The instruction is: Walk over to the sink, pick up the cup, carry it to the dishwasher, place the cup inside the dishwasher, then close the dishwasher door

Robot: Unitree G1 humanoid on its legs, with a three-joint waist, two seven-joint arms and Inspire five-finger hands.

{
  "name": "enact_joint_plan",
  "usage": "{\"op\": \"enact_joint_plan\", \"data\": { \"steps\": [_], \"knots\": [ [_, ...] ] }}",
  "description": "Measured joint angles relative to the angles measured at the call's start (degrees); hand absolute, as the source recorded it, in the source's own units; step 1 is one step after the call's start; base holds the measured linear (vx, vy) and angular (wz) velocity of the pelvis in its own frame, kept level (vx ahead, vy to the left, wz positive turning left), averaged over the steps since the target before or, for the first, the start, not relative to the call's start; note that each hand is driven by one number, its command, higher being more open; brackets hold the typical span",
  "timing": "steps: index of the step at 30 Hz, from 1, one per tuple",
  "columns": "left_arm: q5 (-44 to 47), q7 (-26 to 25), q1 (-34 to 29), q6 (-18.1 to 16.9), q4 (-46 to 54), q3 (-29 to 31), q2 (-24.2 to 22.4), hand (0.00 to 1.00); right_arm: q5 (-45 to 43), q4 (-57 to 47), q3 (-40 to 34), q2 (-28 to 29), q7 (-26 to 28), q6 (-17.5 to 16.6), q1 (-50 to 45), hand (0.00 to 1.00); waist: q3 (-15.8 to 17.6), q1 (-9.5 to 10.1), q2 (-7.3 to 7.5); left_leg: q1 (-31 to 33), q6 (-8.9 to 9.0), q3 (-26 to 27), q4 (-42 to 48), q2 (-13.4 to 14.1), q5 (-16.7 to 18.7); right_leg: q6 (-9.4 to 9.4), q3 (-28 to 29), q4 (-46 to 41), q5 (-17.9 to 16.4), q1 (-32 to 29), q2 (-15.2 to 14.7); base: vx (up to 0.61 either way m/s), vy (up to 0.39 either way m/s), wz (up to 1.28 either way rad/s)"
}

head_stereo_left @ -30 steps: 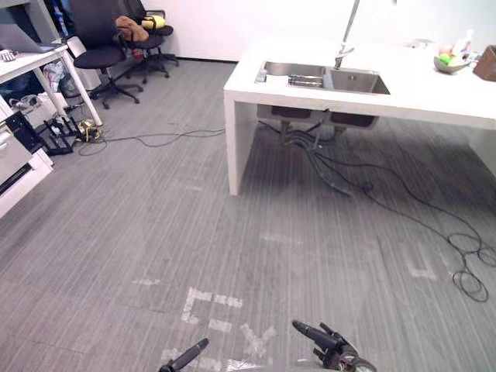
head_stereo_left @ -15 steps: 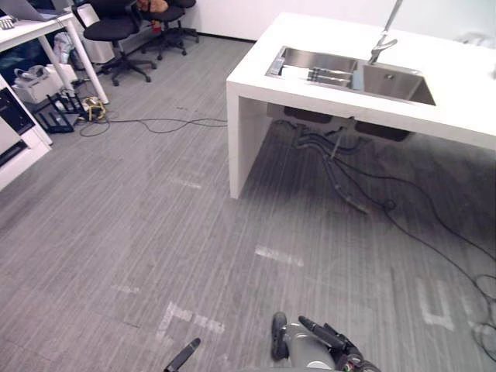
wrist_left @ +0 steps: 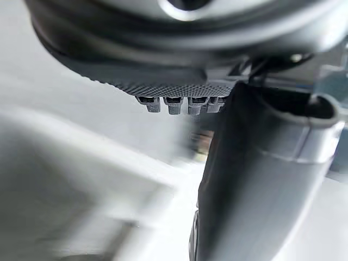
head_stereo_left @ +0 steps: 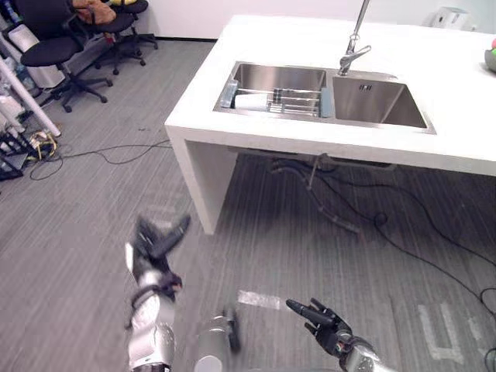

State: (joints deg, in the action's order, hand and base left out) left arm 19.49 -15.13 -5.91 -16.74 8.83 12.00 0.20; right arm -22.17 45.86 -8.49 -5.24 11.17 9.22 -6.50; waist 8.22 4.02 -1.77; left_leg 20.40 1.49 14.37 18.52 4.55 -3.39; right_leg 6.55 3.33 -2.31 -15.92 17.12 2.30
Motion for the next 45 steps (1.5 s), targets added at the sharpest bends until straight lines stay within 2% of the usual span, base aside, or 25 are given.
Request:
{"op": "enact_joint_plan", "data": {
  "steps": [3,5,7,8,9,10,11,13,15,18,19,20,23,26,29,31,33,34,35,36,37,38,39,41,45],
  "knots": [
    [-4.7,-1.7,2.6,-6.5,6.6,-0.2,0.0,1.0,1.6,0.2,-0.1,0.0,-0.6,0.1,-0.9,1.0,-0.7,-0.34,0.66,0.8,-7.91,0.6,6.5,-2.1,5.6,-1.45,2.0,-2.8,-0.7,0.8,-2.7,0.6,0.26,-0.17],
    [-8.4,-3.4,2.8,-10.1,11.6,-0.9,1.5,1.0,2.4,1.2,-0.1,1.3,-1.5,0.7,-0.8,1.0,-1.3,-0.11,1.77,-2.4,-8.25,2.5,7.4,-2.5,9.4,-4.93,3.2,-8.3,1.4,0.4,-3.9,0.74,0.28,-0.32],
    [-10.1,-3.2,3.0,-12.1,14.5,-1.8,3.5,1.0,2.1,1.6,-0.2,3.7,-2.6,0.4,-1.1,1.0,-2.4,-0.14,3.47,-7.6,-8.17,3.4,3.5,-3.3,10.2,-10.14,1.9,-17.6,4.4,-2.5,-4.4,0.5,0.151,-0.39],
    [-10.4,-2.7,3.4,-13.0,16.0,-2.7,4.8,1.0,2.0,2.4,-0.2,5.1,-3.0,-0.3,-1.2,1.0,-3.0,-0.19,4.15,-11.7,-7.23,3.7,-0.1,-3.5,10.8,-17.52,0.5,-27.7,7.7,-6.3,-4.7,0.33,0.084,-0.33],
    [-10.5,-1.9,3.9,-13.8,16.6,-3.5,5.4,1.0,2.0,2.7,-0.2,6.1,-3.5,-0.8,-1.4,1.0,-3.2,-0.27,4.64,-14.5,-6.82,4.1,-2.1,-3.6,11.2,-22.14,-0.7,-37.6,11.6,-10.6,-6.1,0.45,0.086,-0.48],
    [-10.5,-0.9,4.2,-14.1,17.6,-3.7,5.5,1.0,2.0,2.4,-0.1,6.1,-3.3,-1.2,-1.3,1.0,-3.6,-0.36,5.31,-17.9,-6.45,5.4,-3.4,-4.0,12.5,-21.44,-3.4,-51.3,11.7,-17.1,-9.0,0.35,0.053,-0.48],
    [-10.5,-0.9,4.2,-14.3,17.8,-3.7,5.4,1.0,2.0,2.5,-0.1,6.1,-3.2,-1.6,-1.2,1.0,-3.7,-0.46,5.52,-19.8,-6.29,6.1,-3.6,-4.0,13.3,-20.32,-4.9,-56.8,11.1,-19.9,-10.9,0.39,0.048,-0.54],
    [-13.0,-1.3,4.8,-14.8,17.4,-5.3,5.8,1.0,2.0,2.5,0.2,6.0,-2.4,-4.4,-0.7,1.0,-3.8,-2.18,4.94,-26.3,-5.38,6.7,-6.4,-2.8,14.4,-14.36,-11.2,-62.4,7.5,-27.4,-16.1,0.28,0.019,-0.18],
    [-15.0,-1.7,5.4,-14.8,16.8,-7.1,6.7,1.0,1.4,2.5,0.3,6.1,-2.4,-5.8,-0.2,1.0,-3.9,-2.81,4.78,-28.6,-4.28,6.1,-7.9,-1.2,14.4,-12.45,-13.1,-56.3,6.3,-30.6,-16.4,0.23,-0.044,0.18],
    [-15.0,-2.5,8.7,-13.5,12.5,-9.4,8.5,1.0,-0.2,2.6,0.3,6.5,-2.5,-6.4,-0.1,1.0,-4.2,-4.13,4.89,-30.4,-0.65,3.6,-8.6,1.0,15.2,-10.97,-13.6,-31.0,7.8,-31.4,-15.0,0.34,-0.248,0.41],
    [-15.0,-2.5,9.2,-12.5,11.0,-9.5,9.0,1.0,-0.2,2.7,0.4,6.8,-2.4,-6.4,-0.7,1.0,-5.1,-4.54,6.22,-30.5,0.63,2.3,-8.4,-0.5,16.0,-9.46,-11.3,-20.3,17.3,-30.9,-14.8,0.31,-0.295,0.33],
    [-15.2,-2.4,8.8,-11.6,9.3,-9.8,8.2,1.0,0.0,3.5,0.6,6.7,-2.5,-6.0,-0.9,1.0,-6.5,-4.81,6.04,-30.8,1.83,1.5,-8.4,-0.2,16.7,-12.28,-9.9,-17.4,16.2,-29.5,-14.2,0.32,-0.298,0.23],
    [-18.9,-1.7,8.8,-6.7,6.0,-11.8,5.3,1.0,1.8,3.4,1.6,4.0,-1.9,-3.0,-0.2,1.0,-7.7,-4.71,0.96,-31.4,2.93,0.2,-8.3,5.1,16.9,-11.46,-11.3,-8.6,17.9,-24.8,-8.6,0.29,-0.238,-0.15],
    [-26.6,-0.4,8.8,-1.4,3.9,-14.1,6.4,1.0,3.8,4.7,1.6,3.0,-0.4,-1.2,0.7,1.0,-7.9,-4.87,0.46,-32.4,4.47,0.4,-8.2,7.2,15.9,-10.32,-11.0,-4.0,19.3,-22.0,-5.7,0.16,-0.156,-0.28],
    [-35.4,-1.0,8.9,7.4,-2.1,-14.5,9.6,1.0,4.2,6.3,2.3,1.4,0.9,0.7,1.6,1.0,-7.5,-4.93,0.04,-30.5,4.88,0.1,-3.1,7.7,15.3,-10.03,-9.4,-1.2,20.0,-21.3,-4.6,0.08,-0.103,-0.35],
    [-40.6,-1.1,8.6,13.3,-5.5,-14.0,10.3,1.0,3.5,6.3,2.4,0.7,1.4,0.9,1.8,1.0,-6.7,-5.11,-0.45,-23.9,3.95,-2.9,10.2,8.5,14.3,-9.74,-9.3,-0.3,19.8,-20.4,-5.0,0.08,-0.051,-0.05],
    [-44.0,-0.8,8.6,14.8,-5.5,-13.4,10.8,1.0,3.3,6.3,2.7,0.1,1.5,1.0,2.1,1.0,-5.0,-5.22,-1.02,-20.4,2.63,-4.1,18.7,9.8,11.9,-9.09,-9.8,1.0,19.5,-17.9,-4.7,0.09,-0.017,0.17],
    [-46.6,-0.4,8.6,15.0,-5.5,-13.4,12.4,1.0,3.4,6.5,2.6,-0.3,1.4,1.2,2.5,1.0,-4.1,-4.88,-0.87,-18.6,2.34,-3.9,23.4,10.7,12.6,-8.56,-10.0,2.2,19.4,-15.9,-5.3,0.14,0.022,0.24],
    [-49.1,0.9,9.0,15.0,-5.5,-13.4,14.6,1.0,3.4,7.2,2.6,-0.5,1.2,1.5,2.5,1.0,-3.8,-4.82,-0.21,-17.7,2.76,-2.4,20.4,9.9,18.8,-8.66,-10.4,3.3,19.4,-14.9,-6.3,0.15,0.038,0.25],
    [-50.2,1.7,9.5,15.0,-5.5,-13.4,16.0,1.0,3.4,7.6,2.5,-0.9,1.1,1.5,2.5,1.0,-3.8,-4.87,-0.18,-17.5,2.47,-1.7,16.5,8.9,20.2,-8.9,-10.6,3.8,19.6,-14.6,-7.0,0.12,0.057,0.29],
    [-51.7,3.2,10.9,15.1,-5.5,-13.4,18.2,1.0,3.4,8.3,2.2,-2.0,0.9,1.6,2.5,1.0,-3.7,-5.05,-0.02,-17.4,2.38,-0.6,5.9,5.8,19.9,-9.62,-11.4,4.8,20.1,-14.5,-8.7,0.1,0.113,0.31],
    [-53.1,4.7,13.0,15.5,-5.5,-13.5,19.5,1.0,3.4,8.6,2.1,-3.3,0.8,1.9,2.3,1.0,-4.1,-5.03,-1.08,-17.5,2.24,-1.5,-5.7,3.3,14.5,-11.14,-11.9,5.8,20.8,-14.5,-9.5,0.1,0.134,0.21],
    [-53.5,5.2,13.9,15.8,-5.6,-13.4,19.9,1.0,3.4,8.7,2.0,-3.8,0.7,1.9,2.1,1.0,-4.3,-4.79,-1.72,-18.0,2.13,-2.4,-8.0,2.7,9.0,-11.96,-11.9,6.2,21.1,-14.3,-9.5,0.1,0.121,0.12],
    [-55.0,8.3,17.2,17.8,-7.8,-13.6,23.3,1.0,3.4,8.0,2.0,-3.6,-0.3,1.9,1.4,1.0,-4.5,-5.82,-0.26,-19.8,1.19,-2.6,-10.7,-0.4,7.8,-12.99,-12.6,7.2,21.1,-13.1,-11.7,0.12,0.124,0.13],
    [-55.5,12.3,17.5,18.8,-10.1,-13.7,27.2,1.0,3.6,7.9,2.0,-3.5,-1.4,2.5,1.4,1.0,-4.6,-6.24,-0.1,-23.1,1.07,-1.4,-13.6,-1.8,7.7,-13.1,-12.4,7.2,21.1,-12.0,-12.7,0.07,0.075,-0.12]
  ]
}}
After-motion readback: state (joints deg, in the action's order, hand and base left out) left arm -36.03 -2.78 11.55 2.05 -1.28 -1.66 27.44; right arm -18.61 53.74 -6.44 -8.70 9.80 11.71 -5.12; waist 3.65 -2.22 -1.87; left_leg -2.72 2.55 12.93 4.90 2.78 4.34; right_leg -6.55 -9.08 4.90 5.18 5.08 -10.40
